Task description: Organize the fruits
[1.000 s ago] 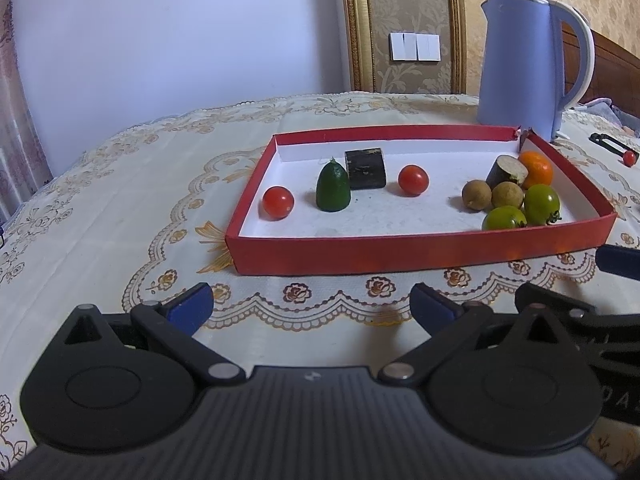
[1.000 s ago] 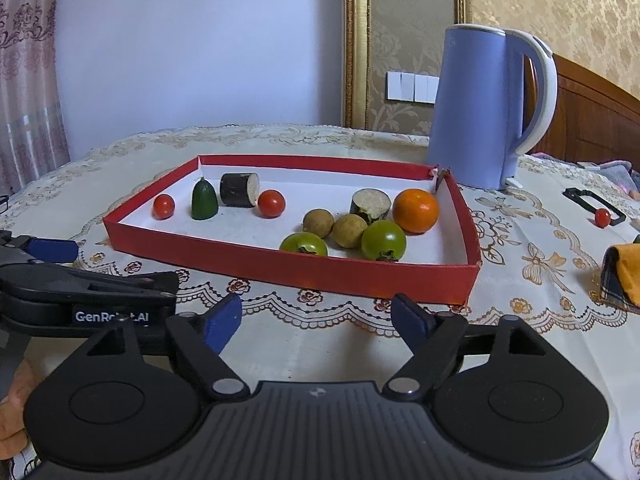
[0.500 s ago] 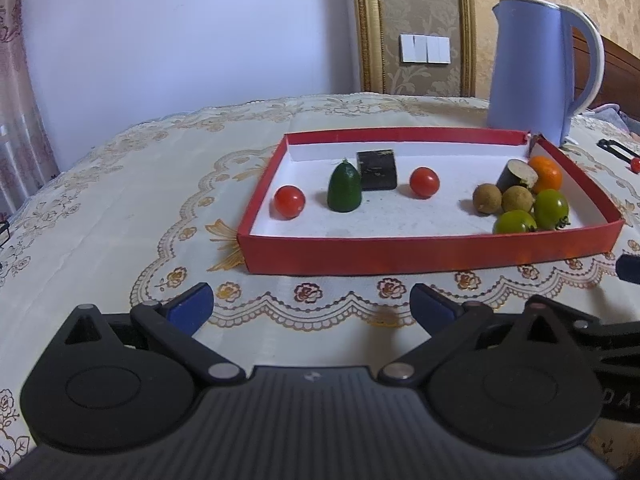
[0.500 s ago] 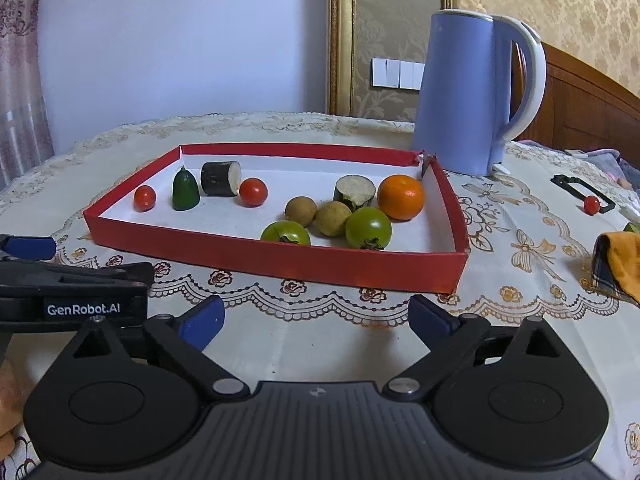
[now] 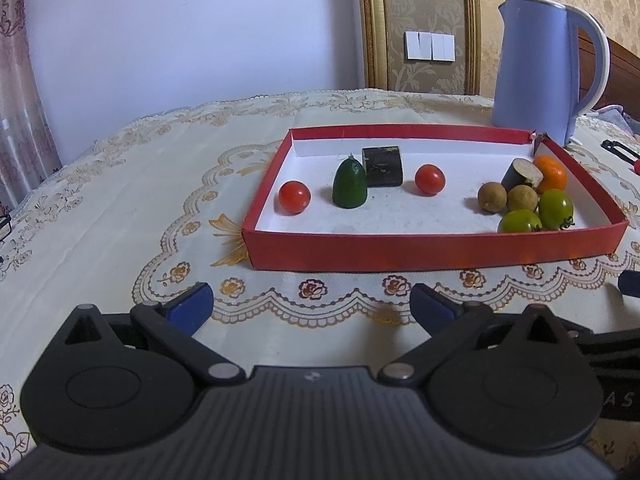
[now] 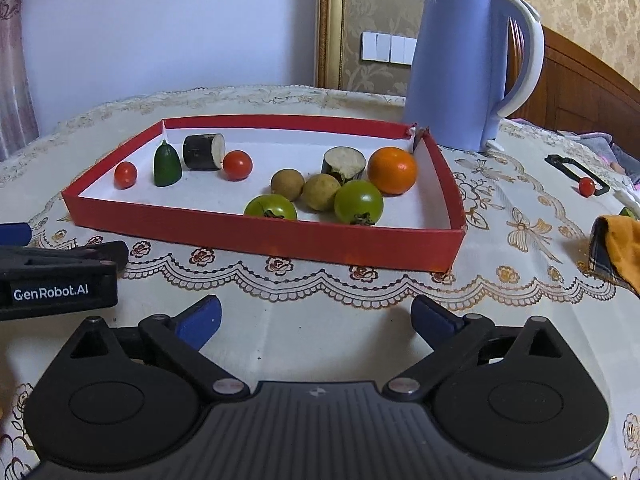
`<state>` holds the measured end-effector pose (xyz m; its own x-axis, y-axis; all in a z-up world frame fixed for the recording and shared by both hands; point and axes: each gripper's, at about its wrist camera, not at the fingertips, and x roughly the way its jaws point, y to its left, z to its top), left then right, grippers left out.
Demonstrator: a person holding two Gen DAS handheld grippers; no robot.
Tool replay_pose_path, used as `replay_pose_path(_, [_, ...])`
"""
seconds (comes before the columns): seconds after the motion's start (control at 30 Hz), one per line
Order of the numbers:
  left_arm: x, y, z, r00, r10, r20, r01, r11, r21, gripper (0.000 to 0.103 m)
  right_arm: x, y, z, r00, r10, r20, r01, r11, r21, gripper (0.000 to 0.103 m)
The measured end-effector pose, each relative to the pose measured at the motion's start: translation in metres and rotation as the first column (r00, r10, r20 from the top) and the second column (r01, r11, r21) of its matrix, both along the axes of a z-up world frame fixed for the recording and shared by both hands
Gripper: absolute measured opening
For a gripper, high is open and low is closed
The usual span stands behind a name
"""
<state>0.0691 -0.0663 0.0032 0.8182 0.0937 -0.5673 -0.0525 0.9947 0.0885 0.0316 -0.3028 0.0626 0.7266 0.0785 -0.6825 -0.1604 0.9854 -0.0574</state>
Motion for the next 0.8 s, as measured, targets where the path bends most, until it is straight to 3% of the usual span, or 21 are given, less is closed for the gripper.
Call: replay_pose_path(0.8, [0.0036, 0.0025, -0.002, 0.999, -0.009, -0.03, 0.009, 1.0, -0.028, 0.103, 0.0013, -0.0032, -0.0011, 1.0, -0.003, -0.011, 0.003, 1.0, 0.022, 0.103])
